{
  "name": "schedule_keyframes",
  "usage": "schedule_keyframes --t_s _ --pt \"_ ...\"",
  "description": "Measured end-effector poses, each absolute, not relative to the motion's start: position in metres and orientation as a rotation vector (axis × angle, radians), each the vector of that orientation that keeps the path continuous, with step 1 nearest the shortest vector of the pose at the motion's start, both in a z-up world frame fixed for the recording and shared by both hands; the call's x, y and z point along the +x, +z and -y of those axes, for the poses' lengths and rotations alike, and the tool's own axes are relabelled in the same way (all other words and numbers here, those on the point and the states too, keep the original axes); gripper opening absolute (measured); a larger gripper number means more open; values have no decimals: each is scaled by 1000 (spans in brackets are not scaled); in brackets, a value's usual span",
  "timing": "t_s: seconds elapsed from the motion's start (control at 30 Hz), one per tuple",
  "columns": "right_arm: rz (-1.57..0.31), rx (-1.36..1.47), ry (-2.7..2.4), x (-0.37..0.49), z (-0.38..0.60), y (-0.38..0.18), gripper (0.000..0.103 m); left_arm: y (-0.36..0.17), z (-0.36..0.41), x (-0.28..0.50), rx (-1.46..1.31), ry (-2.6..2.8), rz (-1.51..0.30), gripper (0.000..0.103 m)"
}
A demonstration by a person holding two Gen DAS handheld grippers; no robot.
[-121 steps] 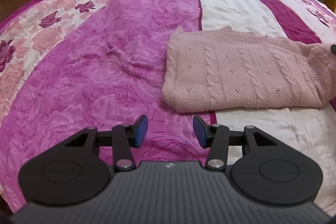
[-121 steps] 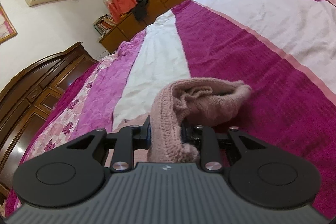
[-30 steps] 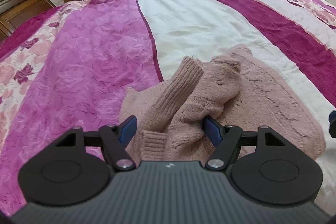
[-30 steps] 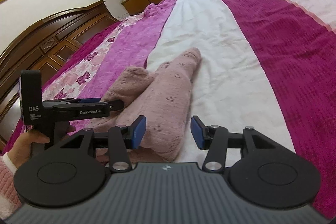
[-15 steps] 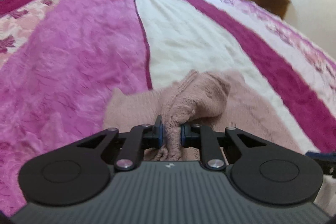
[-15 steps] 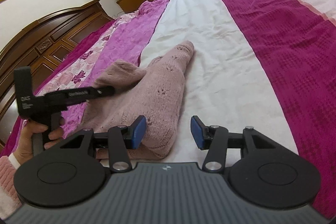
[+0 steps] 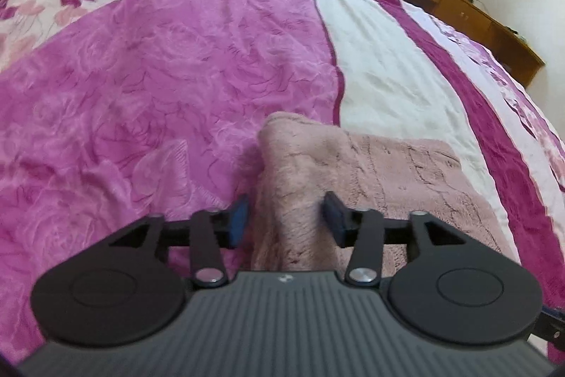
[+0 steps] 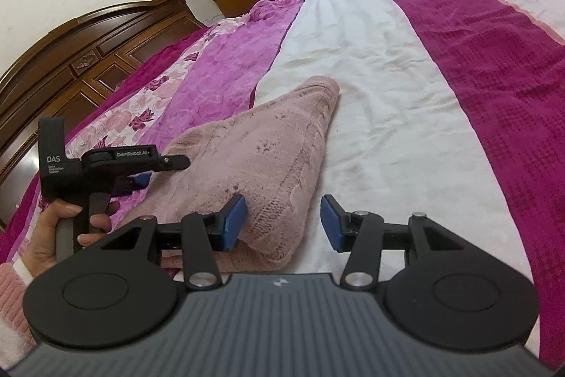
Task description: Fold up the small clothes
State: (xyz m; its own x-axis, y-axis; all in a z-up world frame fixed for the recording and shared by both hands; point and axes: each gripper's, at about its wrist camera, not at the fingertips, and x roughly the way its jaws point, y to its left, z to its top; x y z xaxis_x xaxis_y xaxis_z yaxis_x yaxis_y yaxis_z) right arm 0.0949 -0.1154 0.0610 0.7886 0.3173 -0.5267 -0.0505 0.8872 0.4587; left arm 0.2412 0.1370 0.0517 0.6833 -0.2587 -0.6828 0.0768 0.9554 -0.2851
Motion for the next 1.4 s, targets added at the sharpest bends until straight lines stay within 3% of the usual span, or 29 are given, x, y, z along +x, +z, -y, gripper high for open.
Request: schedule_keyframes --t_s 0.27,0.37,0.57,0.87,1.0,1.4 --pt "-606 466 203 96 117 65 55 60 -142 200 -219 -253 -834 52" --pt "-592 481 214 95 115 67 55 64 -138 183 -179 -274 -842 61" --pt "-610 379 252 101 95 64 55 56 -131 165 -1 -219 -840 66" --pt "-657 349 257 101 97 58 56 55 -149 166 -164 -219 -857 67" --pt "-632 437 272 107 109 66 73 53 -156 173 -278 -212 -872 68" --pt "-776 584 322 173 116 30 77 36 -144 182 -406 -252 -904 71"
